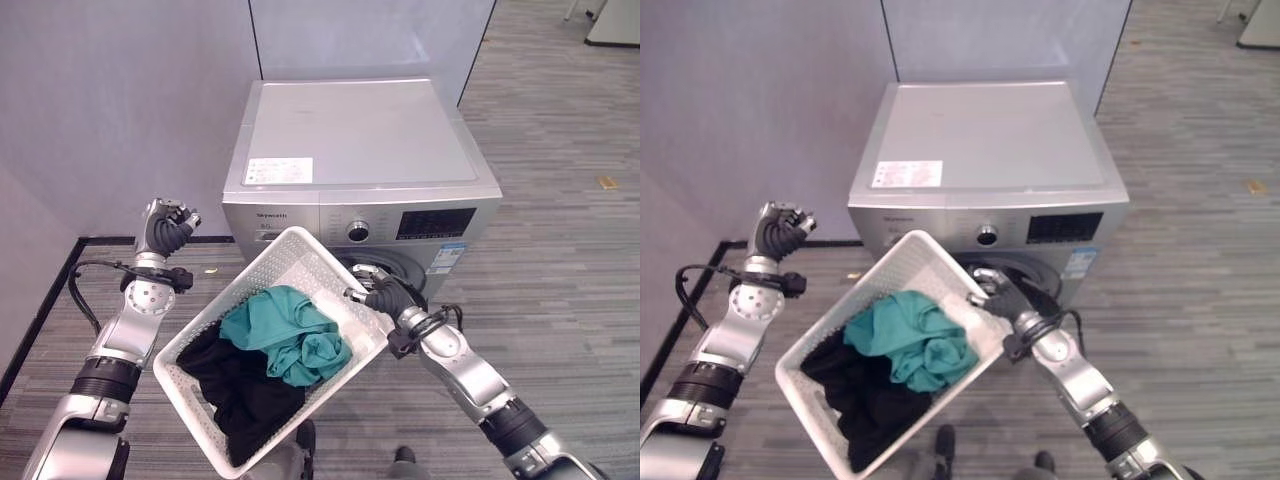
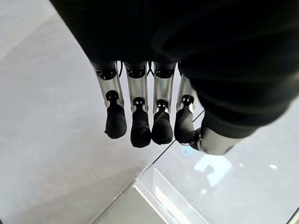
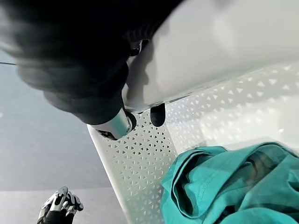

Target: Grab the laundry basket,head to the washer,open it,put in the laundry and shut it.

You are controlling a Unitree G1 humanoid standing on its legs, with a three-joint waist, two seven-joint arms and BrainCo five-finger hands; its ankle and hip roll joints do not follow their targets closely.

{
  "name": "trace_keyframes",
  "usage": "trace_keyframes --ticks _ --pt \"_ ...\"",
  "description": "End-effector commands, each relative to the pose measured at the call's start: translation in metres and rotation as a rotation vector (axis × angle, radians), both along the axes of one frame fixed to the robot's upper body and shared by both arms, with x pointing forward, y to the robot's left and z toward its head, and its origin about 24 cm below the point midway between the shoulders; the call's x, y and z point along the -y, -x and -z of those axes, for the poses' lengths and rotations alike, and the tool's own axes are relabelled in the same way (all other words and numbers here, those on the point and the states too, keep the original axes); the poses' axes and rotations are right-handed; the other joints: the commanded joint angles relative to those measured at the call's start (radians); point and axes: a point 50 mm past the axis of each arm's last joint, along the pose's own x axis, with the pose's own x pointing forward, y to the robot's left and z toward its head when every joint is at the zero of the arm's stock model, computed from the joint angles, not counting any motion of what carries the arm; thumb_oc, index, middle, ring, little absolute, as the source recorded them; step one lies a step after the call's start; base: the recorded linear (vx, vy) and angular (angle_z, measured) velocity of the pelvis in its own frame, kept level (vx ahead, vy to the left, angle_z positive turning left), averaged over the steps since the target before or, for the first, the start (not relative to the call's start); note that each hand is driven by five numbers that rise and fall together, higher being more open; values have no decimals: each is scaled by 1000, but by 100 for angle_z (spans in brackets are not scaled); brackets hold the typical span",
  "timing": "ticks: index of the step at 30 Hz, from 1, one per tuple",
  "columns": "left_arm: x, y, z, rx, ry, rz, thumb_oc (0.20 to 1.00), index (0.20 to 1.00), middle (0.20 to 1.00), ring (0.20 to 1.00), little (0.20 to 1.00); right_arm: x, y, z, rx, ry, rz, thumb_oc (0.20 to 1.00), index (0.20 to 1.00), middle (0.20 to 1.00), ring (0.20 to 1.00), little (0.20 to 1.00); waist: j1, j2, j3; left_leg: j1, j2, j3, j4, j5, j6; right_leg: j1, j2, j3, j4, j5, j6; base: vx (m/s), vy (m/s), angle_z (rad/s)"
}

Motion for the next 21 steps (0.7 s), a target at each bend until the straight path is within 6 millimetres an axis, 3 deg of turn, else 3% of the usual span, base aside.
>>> trace_keyframes --ticks 1,5,13,15,17,18,21 --pt "-2 2 -4 50 -14 -12 200 200 200 200 200 -17 -4 -93 317 -297 -172 200 200 200 200 200 -9 -8 -95 117 133 -38 7 -125 -62 -41 21 10 51 -7 -23 25 -42 -23" --pt "0 4 -3 55 -6 -5 200 200 200 200 200 -9 -3 -114 380 -302 -196 200 200 200 200 200 -13 -25 -108 134 149 -36 -15 -116 -70 -22 34 7 31 -11 -21 22 -50 -9" --pt "4 5 1 29 20 32 200 200 200 200 200 17 -2 -181 562 -283 -240 200 200 200 200 200 -31 -54 -122 134 190 -38 10 -121 -87 -32 69 18 86 -56 -31 -23 -43 2" --pt "2 7 8 3 62 41 200 200 200 200 200 24 -14 -209 629 -239 -183 200 200 200 200 200 -28 -67 -124 138 204 -41 40 -135 -91 -36 85 27 119 -76 -38 -19 -70 1" --pt "2 8 11 -5 71 44 200 200 200 200 200 25 -21 -217 634 -227 -160 200 200 200 200 200 -28 -68 -124 146 207 -38 44 -137 -93 -32 89 28 127 -81 -40 -1 -45 -5" --pt "4 8 14 -15 94 59 200 200 200 200 200 27 -32 -235 662 -198 -108 200 200 200 200 200 -21 -77 -131 156 213 -36 47 -139 -96 -25 92 24 129 -83 -41 13 -35 -3" --pt "5 7 16 -20 118 68 200 200 200 200 200 30 -46 -252 680 -171 -44 200 200 200 200 200 -15 -78 -132 166 217 -36 43 -138 -98 -18 94 22 128 -86 -41 4 -12 1"
